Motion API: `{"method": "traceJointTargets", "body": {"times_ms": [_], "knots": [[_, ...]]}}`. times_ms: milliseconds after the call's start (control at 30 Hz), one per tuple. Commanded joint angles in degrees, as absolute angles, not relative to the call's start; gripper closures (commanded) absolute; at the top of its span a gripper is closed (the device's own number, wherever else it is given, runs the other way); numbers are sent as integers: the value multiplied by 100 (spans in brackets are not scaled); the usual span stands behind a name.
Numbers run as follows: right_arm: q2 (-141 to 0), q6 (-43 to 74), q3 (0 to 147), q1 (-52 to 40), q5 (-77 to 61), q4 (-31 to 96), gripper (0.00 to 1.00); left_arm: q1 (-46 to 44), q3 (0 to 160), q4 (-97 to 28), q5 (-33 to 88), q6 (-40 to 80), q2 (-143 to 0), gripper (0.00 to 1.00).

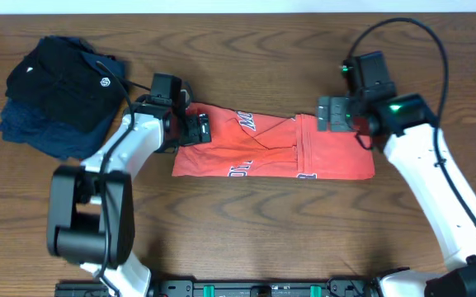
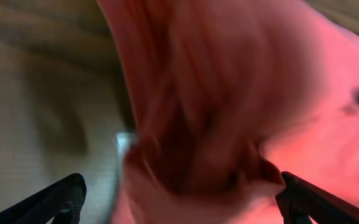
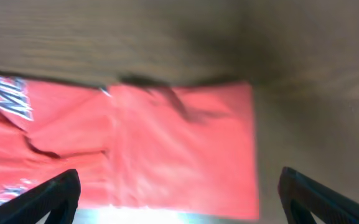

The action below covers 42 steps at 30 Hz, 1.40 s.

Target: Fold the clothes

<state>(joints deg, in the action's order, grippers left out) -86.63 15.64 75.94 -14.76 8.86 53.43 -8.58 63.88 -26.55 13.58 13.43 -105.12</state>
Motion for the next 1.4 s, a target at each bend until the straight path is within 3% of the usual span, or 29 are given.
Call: {"method": "traceJointTargets", "body": {"times_ms": [0, 33, 67, 100, 167, 200, 267, 833, 1000, 1367], "knots": [[-8569, 1450, 7607, -1120, 921, 5614, 1, -766, 6410, -2462, 1765, 1201, -10798, 2], [-8558, 1450, 7607, -1033, 921, 5688, 1, -768, 6410, -2423, 1944, 1201, -10857, 2], [-8558, 1448, 7607, -930, 932, 5774, 1, -779, 6410, -2383, 2193, 1201, -10923, 10], [-8558, 1450, 7607, -845, 972, 5830, 1, -792, 6410, -2364, 2390, 1201, -10958, 21], [-8558, 1450, 7607, -624, 1079, 5929, 1, -823, 6410, -2342, 2687, 1203, -11006, 67], [-8558, 1450, 7607, -504, 1116, 5959, 1, -832, 6410, -2342, 2764, 1203, -11006, 80], [-8558, 1450, 7607, -287, 1116, 5996, 1, -832, 6412, -2340, 2921, 1203, -10989, 93], [-8560, 1297, 7607, 1164, 1107, 6333, 1, 781, 7605, -3538, 2646, 1208, -9515, 94], [-8560, 1297, 7607, 1173, 1002, 6333, 1, 132, 7985, -4154, 2655, 1227, -9295, 94], [-8560, 1299, 7607, 1173, 1000, 6410, 1, -2259, 7983, -4021, 1874, 1278, -9684, 94]]}}
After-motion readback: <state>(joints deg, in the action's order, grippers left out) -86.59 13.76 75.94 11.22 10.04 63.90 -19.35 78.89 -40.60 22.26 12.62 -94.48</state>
